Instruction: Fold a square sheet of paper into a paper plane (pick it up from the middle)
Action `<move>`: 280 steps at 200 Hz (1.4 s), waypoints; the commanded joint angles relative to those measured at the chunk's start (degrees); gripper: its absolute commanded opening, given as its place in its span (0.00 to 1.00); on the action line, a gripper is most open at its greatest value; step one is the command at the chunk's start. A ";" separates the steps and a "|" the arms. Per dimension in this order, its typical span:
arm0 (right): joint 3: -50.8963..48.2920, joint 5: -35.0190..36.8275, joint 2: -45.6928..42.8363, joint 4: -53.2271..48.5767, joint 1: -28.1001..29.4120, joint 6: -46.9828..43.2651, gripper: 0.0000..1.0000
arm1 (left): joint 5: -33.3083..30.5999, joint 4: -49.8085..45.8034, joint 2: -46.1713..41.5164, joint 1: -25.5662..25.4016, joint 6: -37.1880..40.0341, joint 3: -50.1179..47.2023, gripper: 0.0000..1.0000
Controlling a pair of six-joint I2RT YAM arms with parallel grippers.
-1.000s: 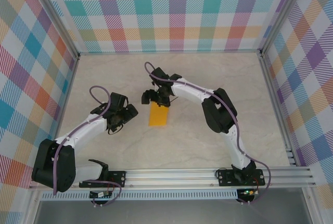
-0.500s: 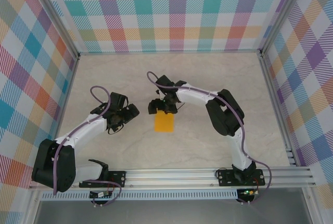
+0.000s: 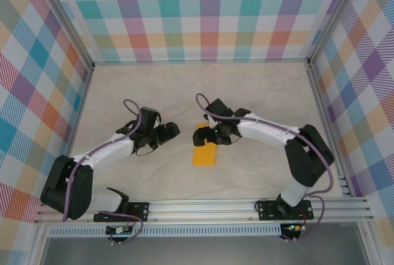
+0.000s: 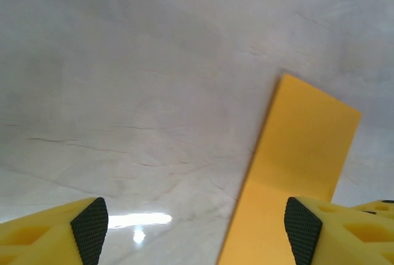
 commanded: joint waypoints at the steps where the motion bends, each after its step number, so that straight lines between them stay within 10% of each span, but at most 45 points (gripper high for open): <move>1: -4.00 3.11 -4.57 -0.75 -1.68 9.12 0.91 | 5.91 9.16 4.51 -4.09 -1.10 3.70 0.68; 71: -16.48 -5.63 -13.03 7.77 -3.08 21.51 0.86 | 9.43 14.10 24.65 -9.63 -3.76 16.85 0.37; 280: -27.34 -15.31 -9.01 24.78 0.25 33.43 0.35 | 7.73 11.76 26.38 -9.59 -2.52 17.76 0.36</move>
